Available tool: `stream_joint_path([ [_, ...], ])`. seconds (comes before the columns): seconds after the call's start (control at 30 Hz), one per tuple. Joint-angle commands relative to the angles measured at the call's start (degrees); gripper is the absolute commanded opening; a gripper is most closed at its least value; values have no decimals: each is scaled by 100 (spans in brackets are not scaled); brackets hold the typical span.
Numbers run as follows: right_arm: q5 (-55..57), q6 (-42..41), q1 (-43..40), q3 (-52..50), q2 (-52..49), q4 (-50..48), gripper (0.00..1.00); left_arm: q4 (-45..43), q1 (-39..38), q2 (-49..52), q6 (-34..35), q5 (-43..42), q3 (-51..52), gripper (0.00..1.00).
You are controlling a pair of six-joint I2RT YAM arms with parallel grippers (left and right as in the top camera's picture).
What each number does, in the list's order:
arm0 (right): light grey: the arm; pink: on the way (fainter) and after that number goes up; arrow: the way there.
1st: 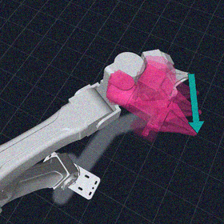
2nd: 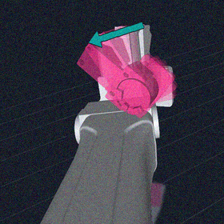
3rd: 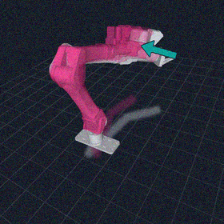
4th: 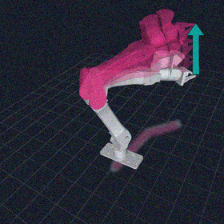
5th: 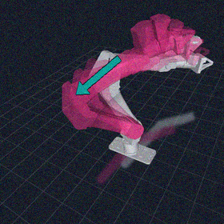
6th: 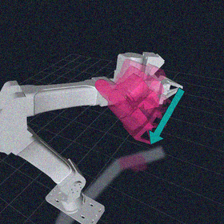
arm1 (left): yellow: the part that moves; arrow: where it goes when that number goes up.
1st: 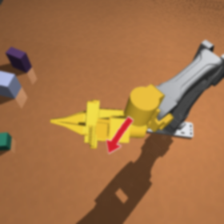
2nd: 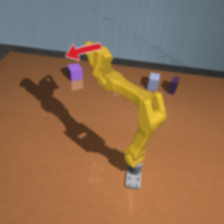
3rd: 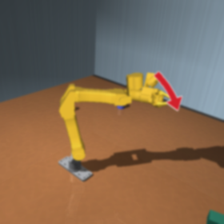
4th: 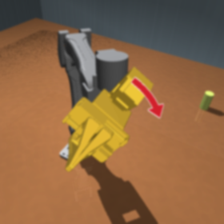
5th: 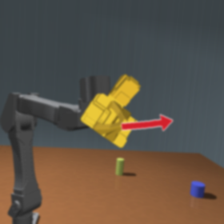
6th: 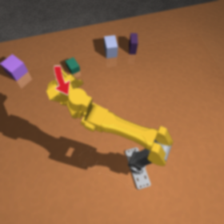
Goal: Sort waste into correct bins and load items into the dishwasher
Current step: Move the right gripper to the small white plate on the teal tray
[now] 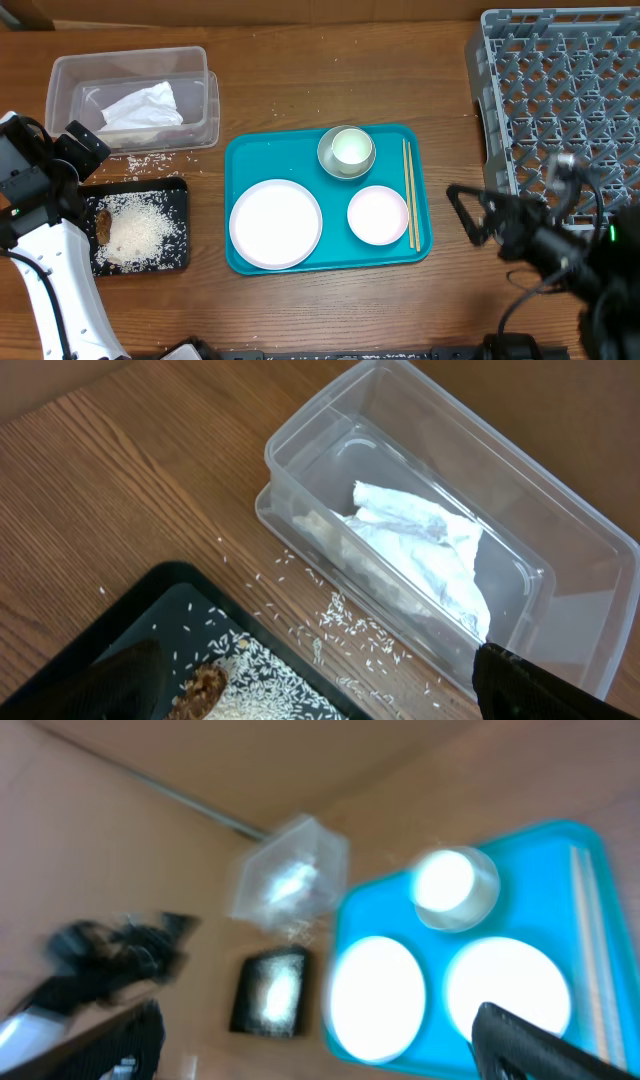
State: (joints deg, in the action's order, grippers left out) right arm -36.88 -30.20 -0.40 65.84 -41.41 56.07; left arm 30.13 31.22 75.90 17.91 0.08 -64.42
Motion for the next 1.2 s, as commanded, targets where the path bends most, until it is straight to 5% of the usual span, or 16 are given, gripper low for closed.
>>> stream_joint_path([
  [0.0,1637,1285,461,1220,-1152,1091,100,-15,-9,-111,52,50,-24,100],
  [0.37,3768,852,3187,1698,-3062,1425,100,-15,-9,-111,52,50,-24,100],
  [0.73,2999,758,3565,1690,-5171,990,99,-15,-9,-111,52,50,-24,100],
  [0.93,3117,590,3659,1683,-6251,953,84,-15,-9,-111,52,50,-24,100],
  [1.07,3233,437,3908,1628,-6618,815,63,-15,-9,-111,52,50,-24,100],
  [1.17,3381,286,4172,1499,-6686,544,61,-15,-9,-111,52,50,-24,100],
])
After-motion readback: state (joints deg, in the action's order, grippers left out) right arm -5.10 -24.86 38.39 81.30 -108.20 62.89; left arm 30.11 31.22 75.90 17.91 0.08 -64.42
